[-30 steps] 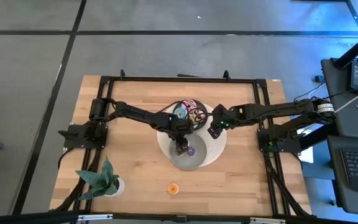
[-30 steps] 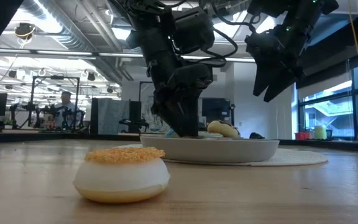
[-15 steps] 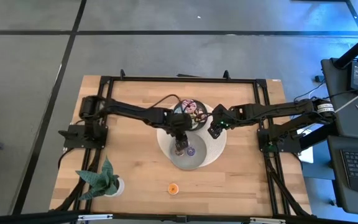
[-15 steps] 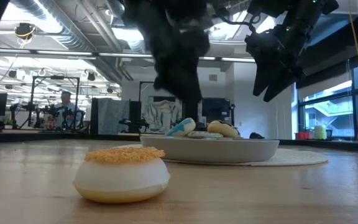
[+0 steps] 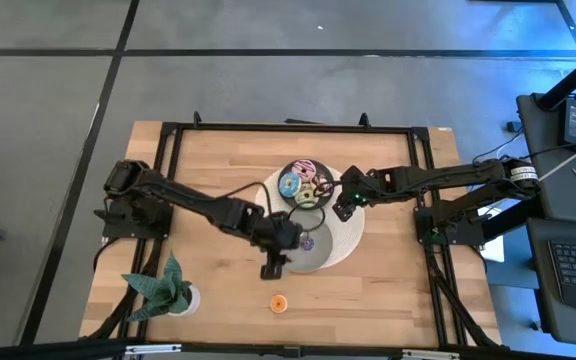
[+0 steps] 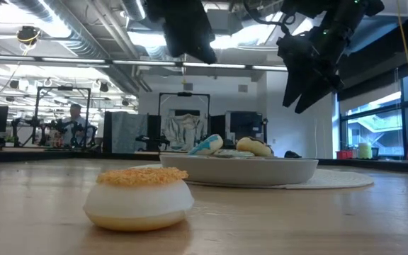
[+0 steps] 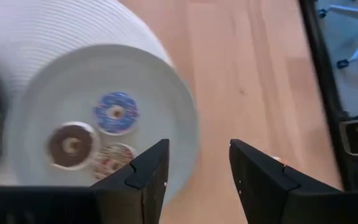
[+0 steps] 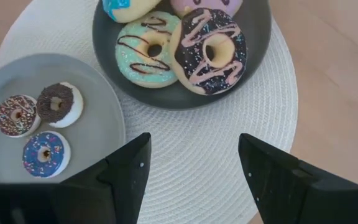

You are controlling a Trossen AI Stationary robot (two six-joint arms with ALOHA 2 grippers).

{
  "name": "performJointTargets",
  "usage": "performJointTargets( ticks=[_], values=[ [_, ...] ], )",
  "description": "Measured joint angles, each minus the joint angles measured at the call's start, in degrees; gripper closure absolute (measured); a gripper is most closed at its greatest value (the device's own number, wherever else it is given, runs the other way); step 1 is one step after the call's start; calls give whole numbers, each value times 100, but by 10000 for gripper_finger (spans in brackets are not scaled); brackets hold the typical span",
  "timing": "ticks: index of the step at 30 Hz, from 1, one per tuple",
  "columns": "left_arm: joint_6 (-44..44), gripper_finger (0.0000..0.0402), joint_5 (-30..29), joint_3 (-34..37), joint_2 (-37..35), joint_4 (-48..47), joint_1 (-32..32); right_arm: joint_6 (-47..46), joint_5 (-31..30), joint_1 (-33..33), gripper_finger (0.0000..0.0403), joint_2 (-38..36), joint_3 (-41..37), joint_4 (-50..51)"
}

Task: Pick & Place donuts
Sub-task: Put the small orange donut on the gray plate

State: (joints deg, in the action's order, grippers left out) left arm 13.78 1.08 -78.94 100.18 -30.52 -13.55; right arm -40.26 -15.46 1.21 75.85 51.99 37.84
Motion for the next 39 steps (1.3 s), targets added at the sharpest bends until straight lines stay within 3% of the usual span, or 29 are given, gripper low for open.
performJointTargets(
  ticks=[14, 21, 27, 39],
  values=[
    [296, 237, 6, 0, 15, 31, -686, 305, -4, 0, 159, 0, 0, -28],
    [190, 242, -650, 2, 107, 544, -1396, 333, -4, 40, 159, 0, 0, -27],
    [338, 241, -838, 2, 565, 1041, -1892, 307, -5, 166, 159, 0, 0, -20],
    [1201, 254, -858, 7, 1639, 1161, -1983, 302, 2, 168, 159, 0, 0, 67]
  ],
)
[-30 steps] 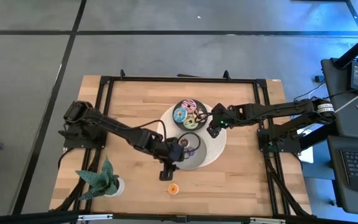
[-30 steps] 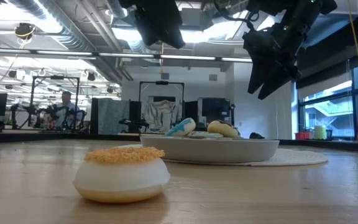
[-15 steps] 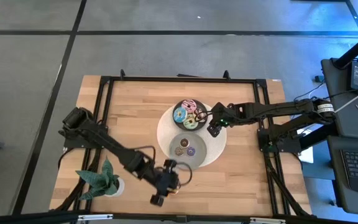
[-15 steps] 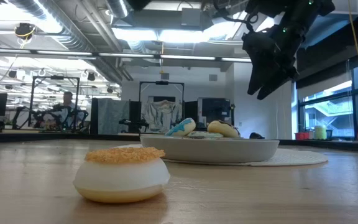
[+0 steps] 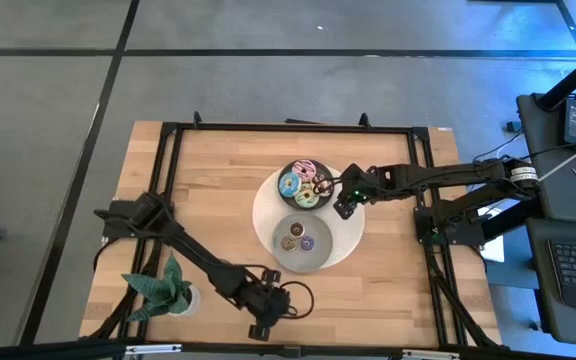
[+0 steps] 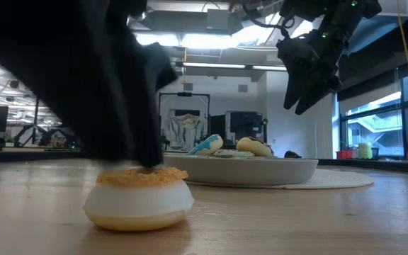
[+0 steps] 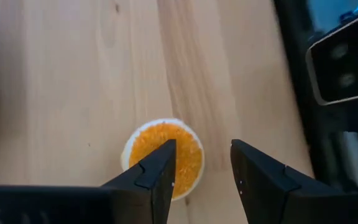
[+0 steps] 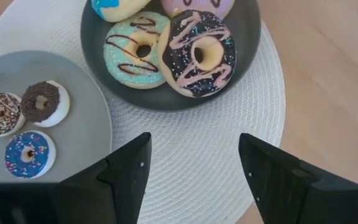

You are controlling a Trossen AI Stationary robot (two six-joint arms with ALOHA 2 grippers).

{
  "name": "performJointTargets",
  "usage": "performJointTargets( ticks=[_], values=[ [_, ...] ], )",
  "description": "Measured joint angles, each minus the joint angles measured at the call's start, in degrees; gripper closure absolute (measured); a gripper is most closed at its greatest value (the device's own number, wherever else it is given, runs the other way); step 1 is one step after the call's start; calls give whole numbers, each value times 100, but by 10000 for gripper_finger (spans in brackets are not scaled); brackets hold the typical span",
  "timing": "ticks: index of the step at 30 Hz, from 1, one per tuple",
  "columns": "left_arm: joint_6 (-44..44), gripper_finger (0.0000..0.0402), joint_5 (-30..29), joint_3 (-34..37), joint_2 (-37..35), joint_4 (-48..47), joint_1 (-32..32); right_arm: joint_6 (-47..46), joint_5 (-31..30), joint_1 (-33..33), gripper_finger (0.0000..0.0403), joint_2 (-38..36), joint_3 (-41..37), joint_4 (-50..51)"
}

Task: Pick & Place donuts
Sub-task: Put the small orange donut on the gray plate

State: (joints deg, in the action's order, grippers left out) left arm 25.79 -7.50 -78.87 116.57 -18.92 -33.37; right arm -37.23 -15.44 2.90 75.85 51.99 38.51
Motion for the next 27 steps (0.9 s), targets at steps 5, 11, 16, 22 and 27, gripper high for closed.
performJointTargets(
  ticks=[5, 11, 16, 22, 27],
  values=[
    [156, 258, 99, 0, 199, -2, 16, 9, 0, 0, 159, 0, 0, 83],
    [357, 258, 131, -7, 254, 28, 16, 24, 0, 0, 159, 0, 0, 87],
    [364, 258, 156, -7, 241, 87, 10, 24, 0, 0, 159, 0, 0, 87],
    [364, 258, 160, -7, 241, 79, 10, 20, 2, 0, 159, 0, 0, 160],
    [347, 258, 235, -7, 241, 71, 14, 13, 2, 0, 159, 0, 0, 234]
  ],
)
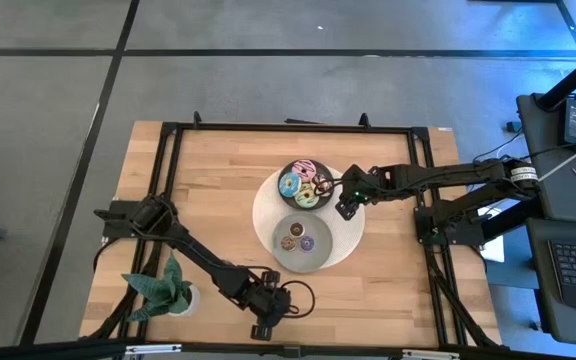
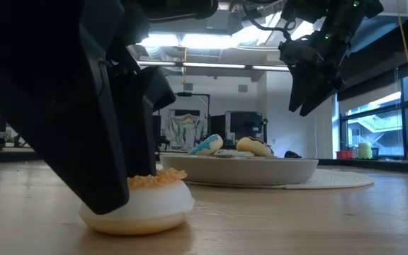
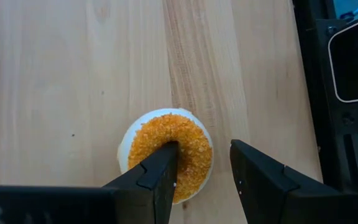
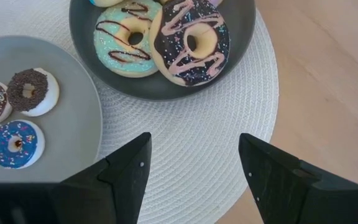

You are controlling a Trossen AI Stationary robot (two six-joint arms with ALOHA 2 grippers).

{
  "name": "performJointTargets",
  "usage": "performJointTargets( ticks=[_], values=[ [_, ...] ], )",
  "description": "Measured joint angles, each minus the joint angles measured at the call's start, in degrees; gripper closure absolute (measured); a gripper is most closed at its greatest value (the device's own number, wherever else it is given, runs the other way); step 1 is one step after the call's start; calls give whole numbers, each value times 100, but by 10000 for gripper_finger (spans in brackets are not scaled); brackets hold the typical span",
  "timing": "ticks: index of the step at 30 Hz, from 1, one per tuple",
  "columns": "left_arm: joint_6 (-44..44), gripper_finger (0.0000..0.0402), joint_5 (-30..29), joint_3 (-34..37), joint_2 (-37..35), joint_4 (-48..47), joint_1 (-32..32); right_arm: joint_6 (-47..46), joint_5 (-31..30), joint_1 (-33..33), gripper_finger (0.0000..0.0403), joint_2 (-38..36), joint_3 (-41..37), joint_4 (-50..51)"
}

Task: Pick & Place donuts
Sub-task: Put the small orange donut on the gray plate

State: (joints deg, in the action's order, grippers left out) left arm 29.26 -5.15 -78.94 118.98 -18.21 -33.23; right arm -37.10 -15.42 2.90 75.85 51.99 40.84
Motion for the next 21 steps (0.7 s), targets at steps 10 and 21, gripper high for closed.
performJointTargets(
  ticks=[10, 21],
  values=[
    [17, 284, -77, 0, -11, -221, -4, 7, 0, 0, 159, 0, 0, 0],
    [67, 356, -96, 0, -11, -298, 0, 9, -2, 0, 159, 0, 0, -7]
  ],
)
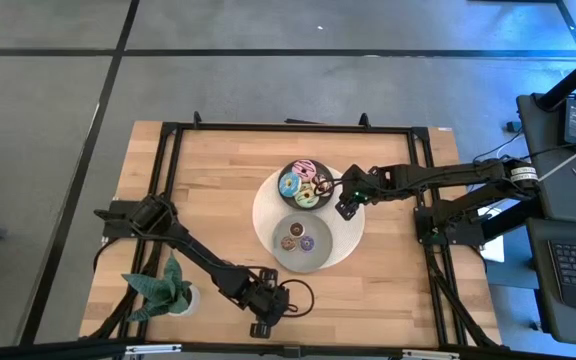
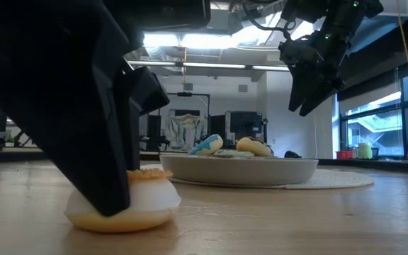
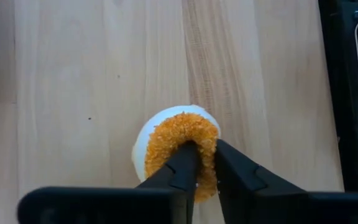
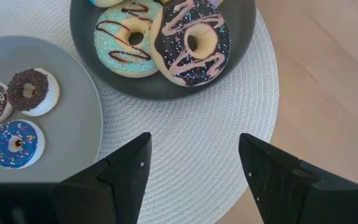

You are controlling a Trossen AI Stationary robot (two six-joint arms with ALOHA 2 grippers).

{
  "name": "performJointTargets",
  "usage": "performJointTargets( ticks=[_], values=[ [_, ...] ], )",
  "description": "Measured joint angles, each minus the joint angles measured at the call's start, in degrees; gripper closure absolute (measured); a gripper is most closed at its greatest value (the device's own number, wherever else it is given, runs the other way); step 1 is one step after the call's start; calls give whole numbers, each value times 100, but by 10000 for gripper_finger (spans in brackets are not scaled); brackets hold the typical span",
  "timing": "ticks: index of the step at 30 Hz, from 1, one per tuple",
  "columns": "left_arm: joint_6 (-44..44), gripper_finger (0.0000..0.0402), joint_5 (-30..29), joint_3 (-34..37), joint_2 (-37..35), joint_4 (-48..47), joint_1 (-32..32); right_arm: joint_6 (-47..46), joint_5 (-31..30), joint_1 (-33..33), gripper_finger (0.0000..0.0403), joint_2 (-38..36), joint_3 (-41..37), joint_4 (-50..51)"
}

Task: Pick & Place donuts
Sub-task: Put the small orange donut on the gray plate

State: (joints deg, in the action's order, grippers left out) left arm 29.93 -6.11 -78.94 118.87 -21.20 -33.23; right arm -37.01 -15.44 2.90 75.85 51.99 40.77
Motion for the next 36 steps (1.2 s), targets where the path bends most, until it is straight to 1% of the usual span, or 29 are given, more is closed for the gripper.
performJointTargets(
  ticks=[4, 8, 14, 19, 23, 26, 29, 33, 36],
  values=[
    [-67, 371, 67, 3, -48, -40, 3, 0, 1, 0, 159, 0, 0, -2],
    [-167, 373, 142, 13, -259, -131, 140, -1, 0, -1, 159, -1, 0, -34],
    [-63, 369, -69, 13, -624, -240, 777, -13, 0, -2, 159, -2, 0, -31],
    [-146, 370, -40, 8, -597, -209, 1310, -2, 0, -2, 159, -2, 0, -18],
    [-251, 369, -155, 11, -568, -222, 1605, 46, 0, -2, 159, -2, 0, -8],
    [-234, 371, -40, 7, -568, -252, 1783, 157, 0, -2, 159, -2, 0, 1],
    [-219, 374, 113, -1, -512, -186, 1865, 160, 0, -2, 159, -2, 0, 4],
    [-221, 374, 123, 2, -386, -115, 1823, 282, -2, -2, 159, -2, 0, 0],
    [-252, 374, 27, 7, -366, -166, 1798, 298, -42, -2, 159, -2, -2, -10]
  ],
)
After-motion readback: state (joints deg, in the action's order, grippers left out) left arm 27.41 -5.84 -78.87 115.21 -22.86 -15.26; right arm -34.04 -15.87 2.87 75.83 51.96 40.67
